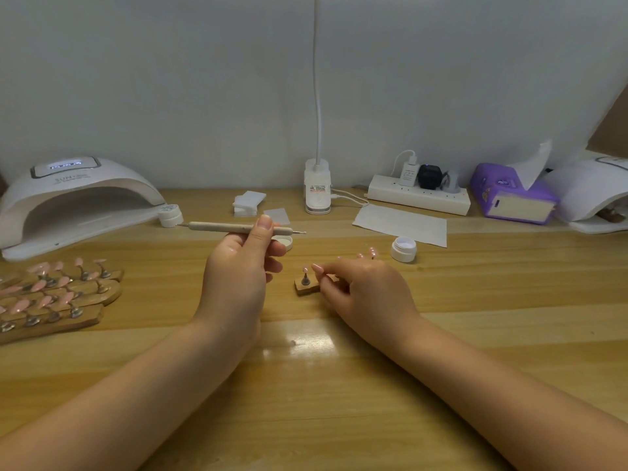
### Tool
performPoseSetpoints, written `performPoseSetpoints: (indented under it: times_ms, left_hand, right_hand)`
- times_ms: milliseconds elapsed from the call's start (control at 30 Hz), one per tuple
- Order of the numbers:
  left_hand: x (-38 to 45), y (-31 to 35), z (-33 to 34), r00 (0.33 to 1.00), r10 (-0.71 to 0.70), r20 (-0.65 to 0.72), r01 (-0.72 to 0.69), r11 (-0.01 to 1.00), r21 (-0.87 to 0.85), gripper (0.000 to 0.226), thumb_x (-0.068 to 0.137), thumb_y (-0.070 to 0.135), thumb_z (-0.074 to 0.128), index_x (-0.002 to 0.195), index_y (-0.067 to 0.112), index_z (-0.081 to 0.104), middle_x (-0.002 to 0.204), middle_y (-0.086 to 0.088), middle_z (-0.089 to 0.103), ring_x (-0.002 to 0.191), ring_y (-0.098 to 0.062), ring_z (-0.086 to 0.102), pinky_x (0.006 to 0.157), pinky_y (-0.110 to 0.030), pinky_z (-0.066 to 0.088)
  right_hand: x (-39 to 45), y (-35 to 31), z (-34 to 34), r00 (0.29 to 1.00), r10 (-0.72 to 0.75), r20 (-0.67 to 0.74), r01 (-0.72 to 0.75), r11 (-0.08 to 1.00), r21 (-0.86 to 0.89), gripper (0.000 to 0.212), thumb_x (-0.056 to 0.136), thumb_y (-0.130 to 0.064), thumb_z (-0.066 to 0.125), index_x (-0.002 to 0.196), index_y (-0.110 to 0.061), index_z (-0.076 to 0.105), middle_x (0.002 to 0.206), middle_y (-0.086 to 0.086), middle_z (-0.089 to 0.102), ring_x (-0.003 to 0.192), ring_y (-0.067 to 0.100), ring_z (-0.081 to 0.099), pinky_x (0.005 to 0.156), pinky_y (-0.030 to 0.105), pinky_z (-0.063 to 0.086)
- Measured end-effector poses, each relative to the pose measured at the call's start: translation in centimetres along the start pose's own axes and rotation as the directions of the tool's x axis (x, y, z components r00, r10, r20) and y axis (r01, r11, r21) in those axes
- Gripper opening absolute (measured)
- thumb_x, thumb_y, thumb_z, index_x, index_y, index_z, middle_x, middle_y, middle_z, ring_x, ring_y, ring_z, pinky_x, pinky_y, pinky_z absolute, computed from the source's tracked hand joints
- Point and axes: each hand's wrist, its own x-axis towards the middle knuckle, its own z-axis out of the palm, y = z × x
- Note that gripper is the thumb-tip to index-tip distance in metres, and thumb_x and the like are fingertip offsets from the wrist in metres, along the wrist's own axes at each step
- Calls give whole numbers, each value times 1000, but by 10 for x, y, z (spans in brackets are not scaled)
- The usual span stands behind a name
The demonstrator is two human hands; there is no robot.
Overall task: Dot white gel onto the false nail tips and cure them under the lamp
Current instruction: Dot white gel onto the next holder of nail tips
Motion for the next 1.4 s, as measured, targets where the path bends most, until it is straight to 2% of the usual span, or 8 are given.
performPoseSetpoints:
  times_ms: [167,233,333,667,800,933,1167,1400]
  left_hand:
    - [-1,5,-1,993,107,52,-108,994,24,24,98,36,50,90,20,66,66,7,67,61,-5,58,63,-27,45]
    - [-2,8,-2,982,171,77,-173,985,18,23,99,32,49,93,19,66,68,6,68,63,-3,60,60,-20,48]
    - [-7,11,0,950,296,102,-300,954,23,17,100,25,48,94,20,63,74,3,68,70,-4,63,62,-14,49]
    - [-18,17,3,851,481,210,-502,863,55,10,92,24,49,92,22,58,77,8,65,76,-7,64,69,-15,47]
    - [-19,17,3,809,540,232,-576,807,128,10,94,23,48,92,25,57,81,4,65,77,-10,65,71,-22,52]
    - [-23,18,3,764,583,275,-636,754,166,11,95,19,47,93,26,55,85,4,62,74,-13,63,64,-28,54]
    - [-24,18,3,729,602,327,-670,726,156,7,93,26,46,93,25,52,83,5,60,71,-10,62,61,-11,49]
    - [-24,17,3,703,631,328,-701,692,173,5,95,22,48,94,25,52,75,9,60,72,-7,63,62,-8,48]
  right_hand:
    - [-4,-11,-11,988,147,-51,-109,886,451,9,87,-21,64,85,-16,70,66,-3,64,60,13,56,78,31,45]
    - [-5,-16,-18,983,170,-65,-104,820,564,8,86,-18,64,80,-22,67,69,-8,65,61,15,61,63,38,53]
    - [-6,-21,-22,983,173,-67,-90,760,644,13,84,-14,64,81,-27,65,71,-17,66,64,11,66,59,40,57]
    - [-4,-21,-26,977,109,-181,36,758,652,12,88,-16,68,91,-28,68,86,-3,69,71,15,69,63,37,59]
    - [-5,-20,-27,981,84,-172,54,740,671,10,89,-16,66,92,-24,68,83,-3,69,71,16,70,65,37,59]
    - [-6,-20,-26,983,75,-165,55,743,667,12,88,-15,66,91,-26,68,81,-4,70,70,17,70,65,40,59]
    - [-5,-19,-25,981,62,-183,72,759,647,17,88,-16,67,92,-32,67,81,-6,71,70,15,70,64,38,59]
    - [-5,-19,-23,978,60,-200,82,770,633,10,87,-20,66,94,-26,69,81,-4,72,69,16,70,64,39,59]
